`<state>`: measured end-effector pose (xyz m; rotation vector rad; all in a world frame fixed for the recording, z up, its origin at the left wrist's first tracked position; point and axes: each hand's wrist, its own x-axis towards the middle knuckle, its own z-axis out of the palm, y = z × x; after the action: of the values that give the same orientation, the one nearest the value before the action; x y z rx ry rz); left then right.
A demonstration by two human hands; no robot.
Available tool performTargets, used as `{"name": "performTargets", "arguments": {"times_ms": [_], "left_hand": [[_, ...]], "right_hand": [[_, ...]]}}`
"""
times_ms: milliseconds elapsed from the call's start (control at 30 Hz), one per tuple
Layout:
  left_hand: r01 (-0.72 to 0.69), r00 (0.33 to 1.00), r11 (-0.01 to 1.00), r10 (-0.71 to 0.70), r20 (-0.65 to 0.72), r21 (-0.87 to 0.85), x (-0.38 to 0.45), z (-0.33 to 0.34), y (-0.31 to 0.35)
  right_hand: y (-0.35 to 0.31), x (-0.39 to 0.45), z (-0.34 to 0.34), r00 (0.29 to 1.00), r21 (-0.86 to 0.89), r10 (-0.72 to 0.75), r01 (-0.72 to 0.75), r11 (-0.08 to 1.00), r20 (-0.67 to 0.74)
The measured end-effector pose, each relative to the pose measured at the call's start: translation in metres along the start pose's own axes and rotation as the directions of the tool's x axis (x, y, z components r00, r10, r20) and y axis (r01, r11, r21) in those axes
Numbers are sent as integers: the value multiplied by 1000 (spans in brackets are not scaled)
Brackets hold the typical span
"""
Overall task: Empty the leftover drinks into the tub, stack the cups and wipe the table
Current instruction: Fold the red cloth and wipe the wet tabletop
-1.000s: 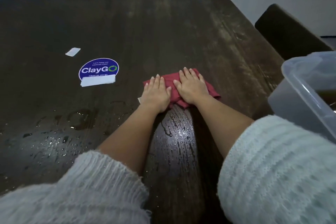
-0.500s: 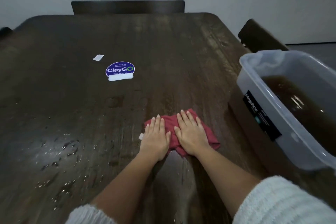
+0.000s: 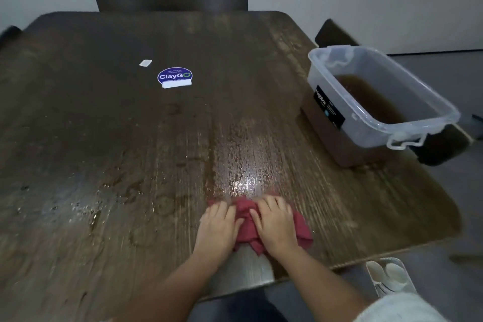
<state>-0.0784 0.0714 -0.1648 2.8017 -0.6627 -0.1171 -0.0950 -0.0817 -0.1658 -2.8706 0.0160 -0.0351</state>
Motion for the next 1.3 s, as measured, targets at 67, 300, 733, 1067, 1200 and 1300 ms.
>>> {"name": "performTargets", "arguments": {"times_ms": [67, 300, 733, 1067, 1200, 1300], "left_hand": [[17, 996, 1000, -17, -88, -4, -5, -5, 4], [23, 944, 954, -120, -309, -300, 51, -75, 20], [72, 984, 971, -32, 174, -230, 17, -19, 42], [114, 985, 990, -102, 140, -81, 90, 2, 33], [127, 985, 989, -117, 125, -72, 161, -2, 16], [170, 977, 983, -159, 144, -69, 220, -11, -4]], "right_hand": [[2, -4, -5, 999, -13, -24, 23, 1000, -44], [11, 42, -77, 950, 215, -10, 81, 973, -312], [12, 8, -36, 935, 87, 352, -355, 931, 50], [29, 78, -10, 902, -93, 403, -392, 915, 158], [47, 150, -14, 916, -103, 372, -360, 927, 148], [54, 215, -17, 930, -112, 331, -316, 942, 159]]}}
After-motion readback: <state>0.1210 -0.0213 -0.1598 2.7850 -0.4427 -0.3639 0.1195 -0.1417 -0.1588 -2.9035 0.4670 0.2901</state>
